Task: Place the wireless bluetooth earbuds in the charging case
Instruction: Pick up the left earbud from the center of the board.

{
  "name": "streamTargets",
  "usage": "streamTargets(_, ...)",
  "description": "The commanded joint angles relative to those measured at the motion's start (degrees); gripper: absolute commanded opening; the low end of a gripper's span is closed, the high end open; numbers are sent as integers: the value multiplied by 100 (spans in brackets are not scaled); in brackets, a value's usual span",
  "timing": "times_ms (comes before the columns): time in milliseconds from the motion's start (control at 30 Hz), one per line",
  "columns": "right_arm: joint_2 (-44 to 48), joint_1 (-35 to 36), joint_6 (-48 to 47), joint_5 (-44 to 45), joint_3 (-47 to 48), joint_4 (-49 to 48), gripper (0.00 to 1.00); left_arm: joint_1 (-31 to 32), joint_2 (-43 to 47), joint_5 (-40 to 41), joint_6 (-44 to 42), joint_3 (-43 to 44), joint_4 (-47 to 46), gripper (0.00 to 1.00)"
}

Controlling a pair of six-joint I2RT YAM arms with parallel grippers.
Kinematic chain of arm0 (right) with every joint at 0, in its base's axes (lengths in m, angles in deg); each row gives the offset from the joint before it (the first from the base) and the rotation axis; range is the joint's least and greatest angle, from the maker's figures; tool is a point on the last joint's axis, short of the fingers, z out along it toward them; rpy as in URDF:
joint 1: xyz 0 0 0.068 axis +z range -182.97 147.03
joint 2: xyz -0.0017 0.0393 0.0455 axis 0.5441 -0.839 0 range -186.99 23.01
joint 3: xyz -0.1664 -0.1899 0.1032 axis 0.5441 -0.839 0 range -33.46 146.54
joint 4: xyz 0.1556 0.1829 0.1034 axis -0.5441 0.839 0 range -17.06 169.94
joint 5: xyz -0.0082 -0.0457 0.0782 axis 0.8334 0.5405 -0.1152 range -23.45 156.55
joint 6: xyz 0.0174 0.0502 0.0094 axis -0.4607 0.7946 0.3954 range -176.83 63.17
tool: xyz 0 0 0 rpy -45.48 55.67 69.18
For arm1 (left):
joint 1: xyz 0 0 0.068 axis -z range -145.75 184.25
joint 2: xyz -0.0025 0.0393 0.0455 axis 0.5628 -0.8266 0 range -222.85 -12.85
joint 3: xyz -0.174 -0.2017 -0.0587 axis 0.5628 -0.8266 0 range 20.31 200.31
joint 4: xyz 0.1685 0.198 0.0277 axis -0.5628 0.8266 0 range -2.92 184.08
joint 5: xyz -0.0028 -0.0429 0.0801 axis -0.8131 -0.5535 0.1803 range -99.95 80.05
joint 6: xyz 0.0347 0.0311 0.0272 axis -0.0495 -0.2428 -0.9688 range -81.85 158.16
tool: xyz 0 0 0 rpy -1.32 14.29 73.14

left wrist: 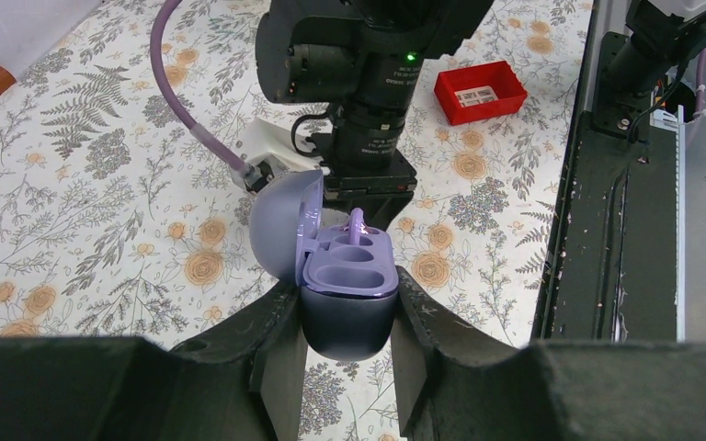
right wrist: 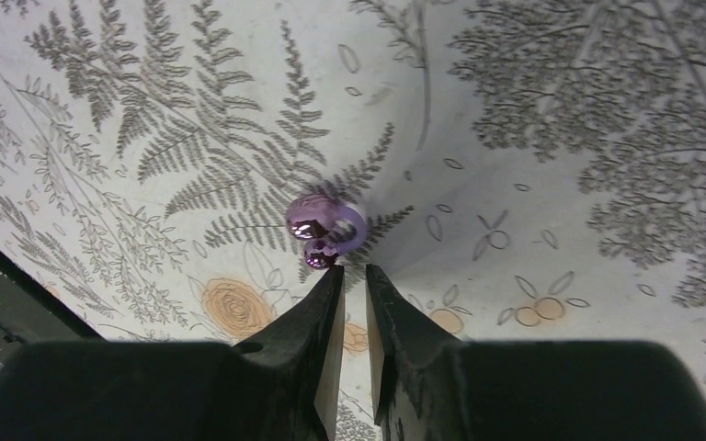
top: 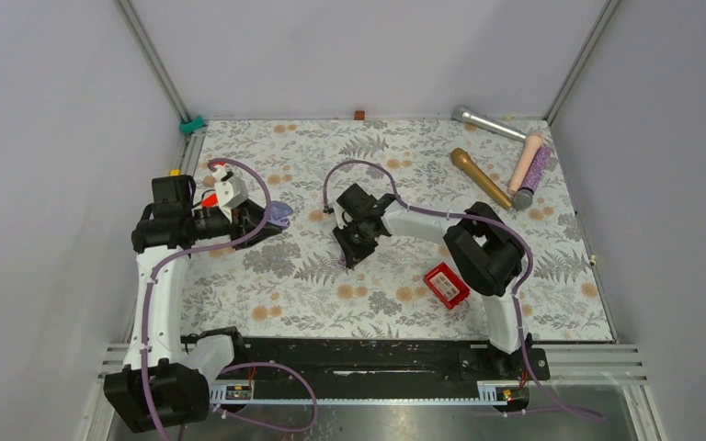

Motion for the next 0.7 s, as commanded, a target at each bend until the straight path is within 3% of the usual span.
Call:
streamTargets(0, 155, 234, 7, -155, 14, -91, 22, -46, 102, -341, -147, -62, -82, 0)
streamTargets(400, 477, 225, -126, -81, 34, -48, 23, -54, 102, -356, -146, -62, -89, 0)
streamTargets(667, 333, -180, 293, -309, -90, -291, 24, -55, 116, -347, -146, -63, -82, 0)
